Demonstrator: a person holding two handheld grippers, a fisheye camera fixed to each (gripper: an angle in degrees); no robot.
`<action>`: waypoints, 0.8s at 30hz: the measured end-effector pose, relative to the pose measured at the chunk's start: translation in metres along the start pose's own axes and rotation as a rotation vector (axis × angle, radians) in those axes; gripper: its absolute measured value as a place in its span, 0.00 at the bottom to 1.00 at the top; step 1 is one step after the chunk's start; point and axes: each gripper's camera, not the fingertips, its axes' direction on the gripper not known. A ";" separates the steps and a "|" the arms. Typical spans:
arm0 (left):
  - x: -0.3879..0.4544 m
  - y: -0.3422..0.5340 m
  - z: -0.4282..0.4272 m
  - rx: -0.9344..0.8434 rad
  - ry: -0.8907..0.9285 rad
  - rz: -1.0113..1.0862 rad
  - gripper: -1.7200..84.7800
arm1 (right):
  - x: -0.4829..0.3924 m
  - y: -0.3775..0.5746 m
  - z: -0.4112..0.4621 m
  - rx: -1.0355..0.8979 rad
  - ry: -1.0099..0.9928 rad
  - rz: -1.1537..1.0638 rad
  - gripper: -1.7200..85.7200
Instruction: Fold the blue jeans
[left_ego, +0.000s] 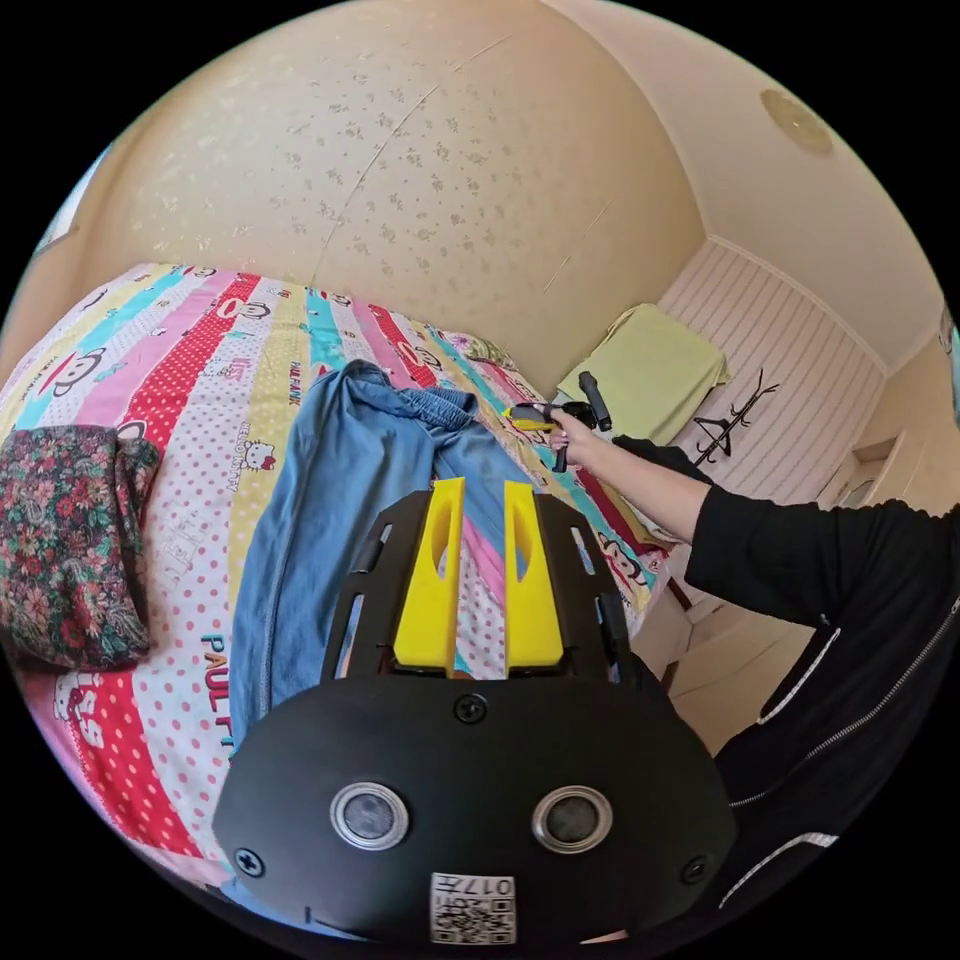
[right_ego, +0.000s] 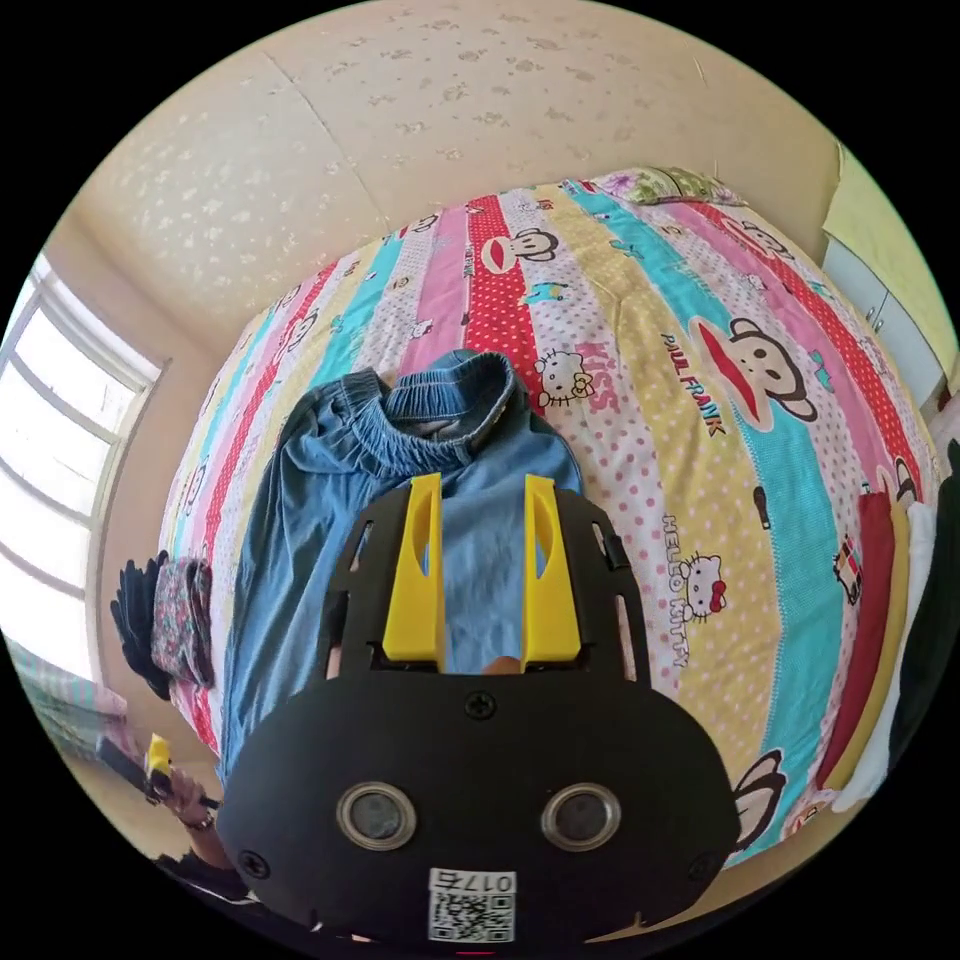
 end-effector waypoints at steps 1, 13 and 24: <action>-0.006 0.010 -0.003 0.006 0.013 -0.030 0.10 | 0.001 -0.005 0.007 -0.002 -0.014 0.031 0.16; 0.034 -0.032 0.026 0.088 -0.086 0.042 0.05 | -0.047 0.098 -0.067 0.128 -0.246 -0.343 0.05; 0.113 -0.025 0.121 -0.178 -0.070 0.298 0.14 | 0.060 0.379 -0.069 -0.095 -0.014 -0.384 0.13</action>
